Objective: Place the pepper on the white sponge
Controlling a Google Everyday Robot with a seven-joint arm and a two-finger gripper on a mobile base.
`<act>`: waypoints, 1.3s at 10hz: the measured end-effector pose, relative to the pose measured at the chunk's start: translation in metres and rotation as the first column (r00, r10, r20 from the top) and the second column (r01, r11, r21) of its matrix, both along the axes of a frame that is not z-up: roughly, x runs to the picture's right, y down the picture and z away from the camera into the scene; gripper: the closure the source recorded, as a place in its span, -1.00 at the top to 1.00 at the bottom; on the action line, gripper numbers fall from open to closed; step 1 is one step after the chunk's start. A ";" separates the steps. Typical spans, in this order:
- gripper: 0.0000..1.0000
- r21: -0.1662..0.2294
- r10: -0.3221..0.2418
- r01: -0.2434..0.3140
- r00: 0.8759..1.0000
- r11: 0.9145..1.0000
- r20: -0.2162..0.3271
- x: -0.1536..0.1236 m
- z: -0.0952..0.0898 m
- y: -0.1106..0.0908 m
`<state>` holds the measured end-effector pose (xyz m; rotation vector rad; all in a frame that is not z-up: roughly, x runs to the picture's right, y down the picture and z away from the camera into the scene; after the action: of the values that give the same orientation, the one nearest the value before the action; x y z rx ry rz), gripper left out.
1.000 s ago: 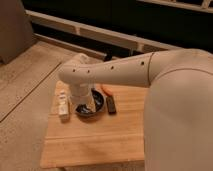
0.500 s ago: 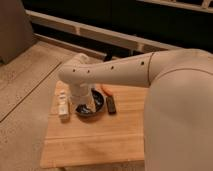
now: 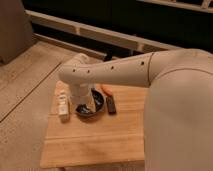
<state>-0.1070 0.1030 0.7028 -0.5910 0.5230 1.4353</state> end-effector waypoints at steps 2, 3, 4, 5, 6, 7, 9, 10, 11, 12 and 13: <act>0.30 0.000 0.000 0.000 1.000 1.000 0.000 0.000 0.000 0.000; 0.30 0.000 0.000 0.000 1.000 1.000 0.000 0.000 0.000 0.000; 0.30 0.000 0.000 0.000 1.000 1.000 0.000 0.000 0.000 0.000; 0.30 0.000 0.000 0.000 1.000 1.000 0.000 0.000 0.000 0.000; 0.30 0.000 0.000 0.000 1.000 1.000 0.000 0.000 0.000 0.000; 0.30 0.000 0.000 0.000 1.000 1.000 0.000 0.000 0.000 0.000; 0.30 0.012 -0.006 0.006 1.000 1.000 -0.002 0.000 0.004 -0.005; 0.30 0.038 -0.017 0.017 1.000 0.999 -0.003 0.002 0.012 -0.017; 0.30 0.083 -0.022 0.021 1.000 0.996 0.005 0.003 0.024 -0.039; 0.30 0.151 -0.026 0.022 0.999 0.988 0.022 0.008 0.039 -0.070; 0.30 0.206 -0.030 0.022 0.999 0.978 0.037 0.011 0.049 -0.095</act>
<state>-0.0961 0.0082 0.7513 -0.4455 0.3440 1.4292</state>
